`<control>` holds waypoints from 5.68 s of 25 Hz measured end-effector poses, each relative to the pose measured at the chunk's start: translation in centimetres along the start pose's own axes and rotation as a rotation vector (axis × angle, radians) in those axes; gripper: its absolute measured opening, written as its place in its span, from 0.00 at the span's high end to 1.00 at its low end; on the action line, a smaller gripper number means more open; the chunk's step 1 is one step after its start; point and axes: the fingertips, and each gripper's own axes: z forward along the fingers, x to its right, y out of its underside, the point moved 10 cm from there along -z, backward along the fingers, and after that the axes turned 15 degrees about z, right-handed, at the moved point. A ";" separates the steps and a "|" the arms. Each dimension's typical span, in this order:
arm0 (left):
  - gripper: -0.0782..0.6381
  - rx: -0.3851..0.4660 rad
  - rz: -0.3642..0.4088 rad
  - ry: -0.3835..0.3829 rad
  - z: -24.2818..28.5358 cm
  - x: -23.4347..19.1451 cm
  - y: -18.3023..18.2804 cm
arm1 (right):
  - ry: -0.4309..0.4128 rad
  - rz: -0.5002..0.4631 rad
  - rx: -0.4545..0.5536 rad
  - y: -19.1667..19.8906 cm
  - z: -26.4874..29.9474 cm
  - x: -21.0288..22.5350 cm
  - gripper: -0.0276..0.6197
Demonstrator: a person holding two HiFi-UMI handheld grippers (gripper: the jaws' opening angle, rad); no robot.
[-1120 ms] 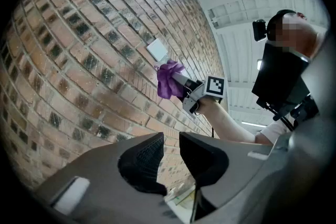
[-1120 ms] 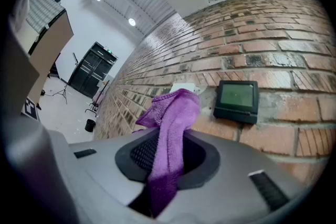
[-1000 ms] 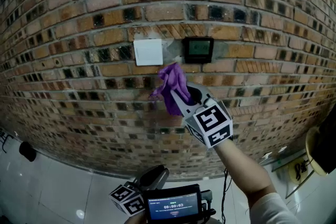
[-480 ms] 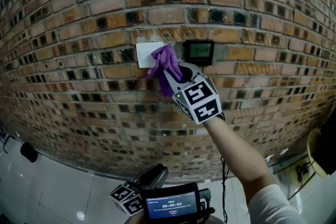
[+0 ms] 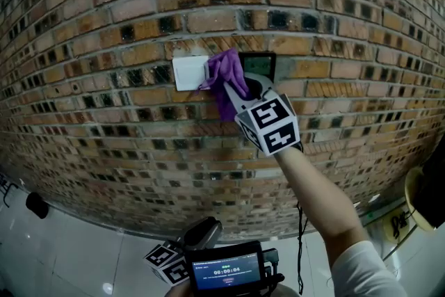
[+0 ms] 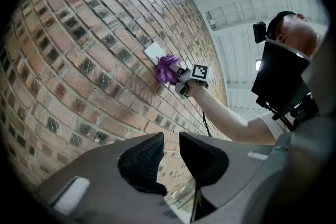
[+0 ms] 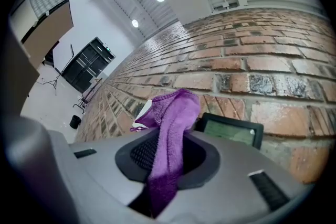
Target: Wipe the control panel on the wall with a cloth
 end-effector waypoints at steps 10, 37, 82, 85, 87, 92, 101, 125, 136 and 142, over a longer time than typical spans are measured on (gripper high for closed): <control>0.78 -0.015 -0.008 0.033 1.6 1.0 0.6 | 0.080 -0.022 0.045 -0.2 -3.1 3.2 0.83; 0.78 -0.033 -0.010 0.071 3.4 2.5 1.4 | 0.317 0.008 0.048 0.6 -10.3 10.3 0.83; 0.78 -0.010 0.005 -0.009 -0.2 0.0 1.2 | 0.023 -0.014 0.012 0.1 -0.2 -0.2 0.83; 0.78 -0.014 -0.007 0.003 0.5 0.7 0.8 | 0.044 -0.029 0.010 0.1 -0.9 0.6 0.83; 0.78 -0.015 -0.011 0.010 0.9 0.9 0.8 | 0.056 -0.032 0.015 0.0 -1.4 1.1 0.83; 0.78 -0.017 -0.014 0.026 1.6 1.3 1.1 | 0.074 -0.034 0.024 -0.2 -2.6 2.1 0.83; 0.78 -0.019 -0.023 0.042 2.5 2.0 1.4 | 0.124 -0.031 0.043 -0.1 -4.5 4.4 0.83; 0.78 -0.042 -0.019 0.067 3.9 3.4 1.7 | 0.255 -0.053 0.018 0.5 -9.2 8.9 0.83; 0.78 -0.053 -0.017 0.083 4.3 4.2 1.1 | 0.298 -0.042 0.014 0.4 -12.5 10.0 0.83; 0.78 -0.049 -0.007 0.090 4.3 4.5 1.0 | 0.301 -0.037 0.021 0.2 -14.3 9.7 0.83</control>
